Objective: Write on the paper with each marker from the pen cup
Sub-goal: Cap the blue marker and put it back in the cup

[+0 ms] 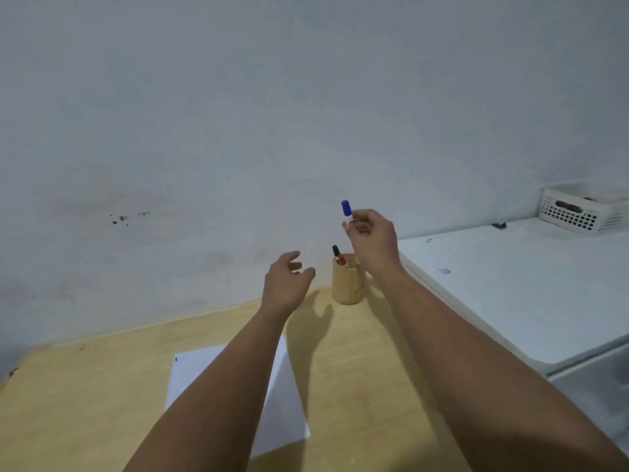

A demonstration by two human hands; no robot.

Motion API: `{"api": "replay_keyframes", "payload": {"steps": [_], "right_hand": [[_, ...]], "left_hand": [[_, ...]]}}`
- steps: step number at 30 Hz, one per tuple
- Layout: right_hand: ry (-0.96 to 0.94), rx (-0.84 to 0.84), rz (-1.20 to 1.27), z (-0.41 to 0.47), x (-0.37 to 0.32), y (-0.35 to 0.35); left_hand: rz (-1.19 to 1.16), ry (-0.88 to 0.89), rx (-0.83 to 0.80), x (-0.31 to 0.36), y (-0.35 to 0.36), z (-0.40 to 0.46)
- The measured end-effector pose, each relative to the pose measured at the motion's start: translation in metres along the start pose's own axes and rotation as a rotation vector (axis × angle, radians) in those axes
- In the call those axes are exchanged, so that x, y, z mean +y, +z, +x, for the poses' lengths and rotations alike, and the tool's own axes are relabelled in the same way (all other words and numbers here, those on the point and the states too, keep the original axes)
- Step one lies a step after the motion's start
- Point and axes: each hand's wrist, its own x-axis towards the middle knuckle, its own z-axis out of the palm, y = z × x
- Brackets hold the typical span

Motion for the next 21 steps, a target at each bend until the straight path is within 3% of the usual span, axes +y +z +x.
{"api": "replay_keyframes", "payload": {"steps": [4,9,13,18,21], "right_hand": [[0.008,0.015,-0.024,0.044,0.020,-0.019],[0.092,-0.087,-0.104,0.050,0.059,-0.009],[0.131,-0.177,-0.175,0.045,0.082,0.002],[-0.056,-0.108,-0.366,0.030,0.090,0.001],[-0.055,-0.217,-0.535,0.024,0.091,0.003]], "left_hand": [[0.153,-0.006,-0.073,-0.025,0.051,0.022],[0.209,0.034,-0.088,-0.045,0.092,0.044],[0.113,0.126,-0.052,-0.053,0.112,0.052],[-0.024,0.082,-0.029,-0.062,0.125,0.053],[-0.035,0.082,0.004,-0.063,0.128,0.053]]}}
